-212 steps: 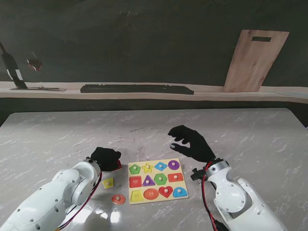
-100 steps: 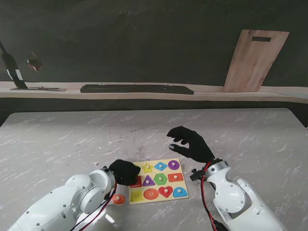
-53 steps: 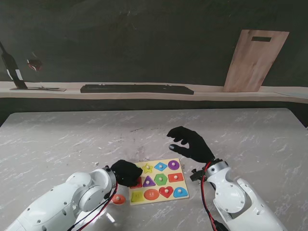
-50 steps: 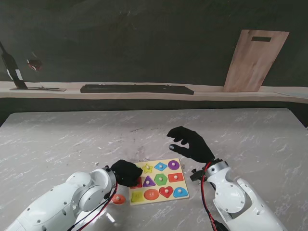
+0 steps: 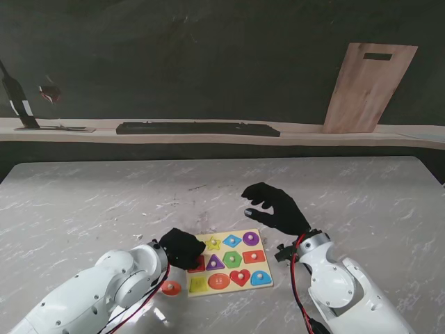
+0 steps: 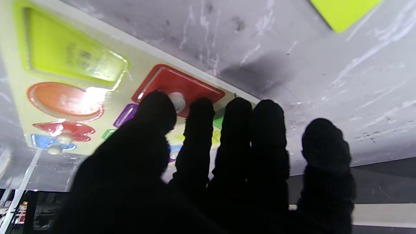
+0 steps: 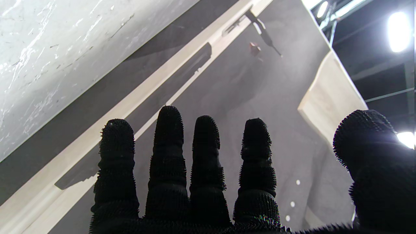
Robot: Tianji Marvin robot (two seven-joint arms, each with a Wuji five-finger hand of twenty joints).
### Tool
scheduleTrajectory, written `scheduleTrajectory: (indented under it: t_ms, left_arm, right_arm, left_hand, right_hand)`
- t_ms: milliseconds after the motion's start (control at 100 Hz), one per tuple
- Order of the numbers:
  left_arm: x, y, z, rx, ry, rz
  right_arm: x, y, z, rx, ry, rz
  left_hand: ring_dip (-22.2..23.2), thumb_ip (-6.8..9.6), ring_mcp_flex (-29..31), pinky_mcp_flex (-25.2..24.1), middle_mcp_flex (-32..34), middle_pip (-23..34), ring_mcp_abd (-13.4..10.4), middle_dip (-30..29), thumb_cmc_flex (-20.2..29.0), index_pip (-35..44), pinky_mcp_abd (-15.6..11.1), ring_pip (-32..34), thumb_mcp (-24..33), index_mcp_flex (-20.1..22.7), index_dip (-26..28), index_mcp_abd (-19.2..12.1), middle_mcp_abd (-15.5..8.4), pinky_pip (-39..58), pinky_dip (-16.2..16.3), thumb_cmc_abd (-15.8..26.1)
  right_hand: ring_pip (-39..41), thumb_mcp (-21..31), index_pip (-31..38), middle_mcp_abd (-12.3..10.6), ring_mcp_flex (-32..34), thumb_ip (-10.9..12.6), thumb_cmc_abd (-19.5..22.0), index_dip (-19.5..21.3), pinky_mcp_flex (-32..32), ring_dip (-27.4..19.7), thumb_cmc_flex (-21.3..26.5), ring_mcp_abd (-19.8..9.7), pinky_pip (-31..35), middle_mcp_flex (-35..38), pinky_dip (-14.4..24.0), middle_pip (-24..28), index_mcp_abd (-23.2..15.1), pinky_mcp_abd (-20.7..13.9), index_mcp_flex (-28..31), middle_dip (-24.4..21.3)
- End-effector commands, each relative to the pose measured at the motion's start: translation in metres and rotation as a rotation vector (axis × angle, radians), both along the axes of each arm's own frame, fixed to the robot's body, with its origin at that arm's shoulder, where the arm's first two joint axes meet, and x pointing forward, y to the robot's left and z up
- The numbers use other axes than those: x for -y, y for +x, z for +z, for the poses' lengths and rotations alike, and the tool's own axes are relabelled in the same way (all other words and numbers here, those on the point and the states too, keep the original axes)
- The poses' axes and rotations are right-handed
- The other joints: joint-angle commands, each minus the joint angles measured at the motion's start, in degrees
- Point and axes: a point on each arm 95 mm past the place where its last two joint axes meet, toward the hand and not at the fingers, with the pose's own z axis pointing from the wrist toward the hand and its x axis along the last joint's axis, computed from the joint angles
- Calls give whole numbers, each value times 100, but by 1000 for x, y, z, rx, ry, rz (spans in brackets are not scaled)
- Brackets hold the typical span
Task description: Fit puzzle pieces into a puzzle board
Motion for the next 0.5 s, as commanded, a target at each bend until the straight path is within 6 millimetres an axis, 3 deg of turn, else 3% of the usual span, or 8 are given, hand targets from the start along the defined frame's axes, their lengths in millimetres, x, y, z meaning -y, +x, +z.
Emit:
scheduleTrajectory:
  t_ms: [0, 200, 240, 480, 490]
  left_arm:
    - [-2, 0, -1, 9, 6, 10]
    - [-5, 1, 3, 49, 6, 24]
    - [-6, 1, 5, 56, 3, 24]
    - [-7, 1, 13, 88, -32, 39]
    - [-8, 1, 14, 90, -34, 41]
  right_arm:
    - [-2, -3, -1, 2, 4, 4]
    - [-2, -3, -1, 4, 4, 3]
    - [-2, -3, -1, 4, 4, 3]
    - [-2, -3, -1, 3, 4, 3]
    - [-2, -3, -1, 3, 4, 3]
  left_hand:
    - [-14, -120, -62, -103, -105, -44, -50, -73, -79, -113, -781, 3, -315, -49, -9, -66, 0, 111, 43, -126]
    - [-2, 37, -216, -230, -282, -163, -7, -117, -583, -662, -778, -130, -828, -16, 253, 90, 20, 6, 38, 394]
    - [-4, 157, -223, -238, -294, -183, 0, -132, -716, -792, -781, -147, -909, 6, 300, 120, 19, -4, 40, 515]
    - [-26, 221, -311, -320, -401, -273, 24, -179, -930, -1048, -786, -231, -1098, -42, 348, 147, 37, -62, 28, 674]
    - [-14, 242, -310, -324, -403, -277, 26, -195, -814, -1134, -786, -246, -1330, -31, 414, 149, 38, -73, 36, 725]
  right_hand:
    - [56, 42, -70, -38, 139, 167, 101, -36, 16, 59, -121, -24, 89, 98, 63, -32, -181, -12, 77, 40]
    - [58, 41, -57, -36, 144, 167, 101, -32, 15, 59, -121, -22, 88, 104, 61, -33, -165, -12, 102, 39]
    - [56, 41, -58, -39, 142, 167, 105, -32, 21, 58, -118, -27, 91, 102, 62, -34, -162, -15, 101, 39]
    - [57, 35, -68, -37, 136, 168, 108, -34, 14, 59, -115, -18, 91, 100, 60, -35, -173, -10, 94, 39]
    - [57, 36, -67, -41, 137, 169, 108, -34, 14, 59, -113, -14, 91, 100, 60, -35, -171, -12, 94, 39]
